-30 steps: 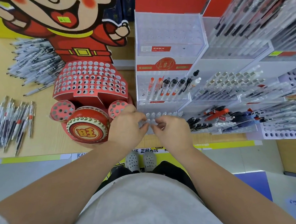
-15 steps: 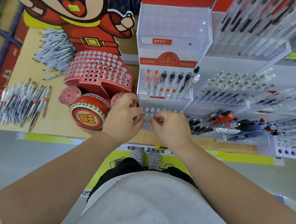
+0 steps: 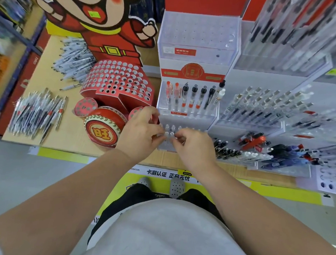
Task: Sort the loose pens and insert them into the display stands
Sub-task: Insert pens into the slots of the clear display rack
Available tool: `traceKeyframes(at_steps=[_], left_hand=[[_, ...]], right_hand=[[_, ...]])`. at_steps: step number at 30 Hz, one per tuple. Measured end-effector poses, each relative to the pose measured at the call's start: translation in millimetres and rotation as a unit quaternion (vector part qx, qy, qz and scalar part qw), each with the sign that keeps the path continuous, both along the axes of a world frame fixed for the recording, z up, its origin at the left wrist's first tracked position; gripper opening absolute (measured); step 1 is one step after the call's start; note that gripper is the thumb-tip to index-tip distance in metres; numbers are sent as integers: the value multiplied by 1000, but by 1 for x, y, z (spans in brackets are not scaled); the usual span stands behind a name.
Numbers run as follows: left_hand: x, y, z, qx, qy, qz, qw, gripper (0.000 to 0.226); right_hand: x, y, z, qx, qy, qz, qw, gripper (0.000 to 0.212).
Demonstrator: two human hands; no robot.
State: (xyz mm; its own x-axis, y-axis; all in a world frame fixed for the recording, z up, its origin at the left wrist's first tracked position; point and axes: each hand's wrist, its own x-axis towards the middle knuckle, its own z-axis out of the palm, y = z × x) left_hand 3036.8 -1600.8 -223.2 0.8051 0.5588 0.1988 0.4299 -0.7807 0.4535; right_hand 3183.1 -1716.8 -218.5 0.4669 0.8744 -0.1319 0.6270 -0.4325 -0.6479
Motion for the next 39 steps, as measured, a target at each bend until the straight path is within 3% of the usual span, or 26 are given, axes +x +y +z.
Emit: traceKeyframes(at_steps=[13,18,22,29,39], left_hand=[[-6,-7,-9,-28,-15,-13,999,18],[-44,10,15,-26,-63,37,997,24],[-102,41,28,3,-52,119,992,25],[-223,126,21,-30,28,236,971,22],[-367,256,-3,-92,179,240,950,42]], right_hand=[[-1,-3,3,19,-12,-13,1000,11],[-16,11,30,180,-20,-25,983,19],[-52,52,61,218,-14,40,975,11],[-139,146,70,143,5,136,980,18],[-281,252,36,39,56,39,997,8]])
